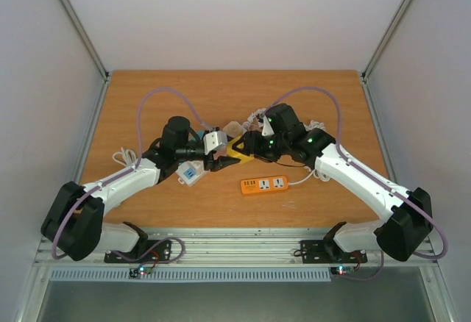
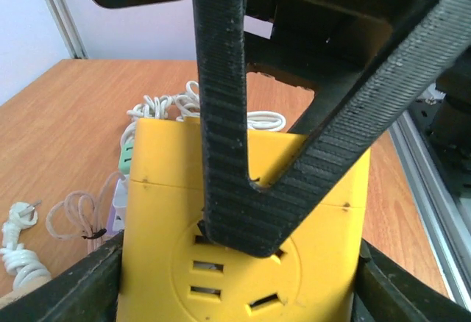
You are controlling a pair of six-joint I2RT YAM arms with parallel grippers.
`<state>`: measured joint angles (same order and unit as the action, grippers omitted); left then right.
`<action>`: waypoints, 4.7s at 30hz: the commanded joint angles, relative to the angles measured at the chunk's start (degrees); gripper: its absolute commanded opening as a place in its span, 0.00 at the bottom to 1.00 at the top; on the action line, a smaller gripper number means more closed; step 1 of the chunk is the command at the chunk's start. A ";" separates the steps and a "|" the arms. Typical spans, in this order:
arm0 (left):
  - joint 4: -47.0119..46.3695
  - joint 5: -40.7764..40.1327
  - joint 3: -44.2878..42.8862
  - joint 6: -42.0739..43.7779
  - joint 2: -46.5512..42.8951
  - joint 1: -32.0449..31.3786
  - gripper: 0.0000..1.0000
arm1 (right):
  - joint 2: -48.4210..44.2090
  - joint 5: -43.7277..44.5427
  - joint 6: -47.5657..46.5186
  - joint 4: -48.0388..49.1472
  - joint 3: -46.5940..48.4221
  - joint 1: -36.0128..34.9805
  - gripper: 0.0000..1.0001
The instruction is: Insert the plug
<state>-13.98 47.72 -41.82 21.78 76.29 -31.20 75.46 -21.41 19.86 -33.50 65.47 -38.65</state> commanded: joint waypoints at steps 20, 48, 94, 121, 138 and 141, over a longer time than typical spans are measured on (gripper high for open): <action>27.44 -41.70 -9.35 -40.52 -14.78 9.57 0.99 | -8.74 21.04 -17.60 -16.72 -5.69 -2.15 0.41; 24.26 -43.64 -5.12 -40.50 -21.52 11.84 0.99 | -0.01 23.06 -19.94 -14.17 -10.44 -5.73 0.45; 25.81 -51.42 -4.41 -36.73 -20.27 11.91 0.99 | 13.19 30.28 -5.58 -13.01 -10.41 -7.72 0.48; 31.04 -59.49 -7.01 -41.79 -12.73 12.03 0.99 | 18.25 36.20 -14.34 -11.53 -5.80 -5.90 0.74; 33.33 -60.24 -3.24 -58.31 3.23 20.61 0.94 | -1.13 28.23 -14.93 -8.96 -4.09 -5.93 0.95; 33.28 -59.98 -2.74 -59.74 5.08 21.17 0.90 | -4.07 26.49 -14.16 -7.10 -5.87 -5.99 0.94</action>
<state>21.65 -13.69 -45.84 -33.47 79.35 -10.68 74.61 7.97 5.45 -43.31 61.56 -44.73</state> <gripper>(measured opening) 0.912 0.948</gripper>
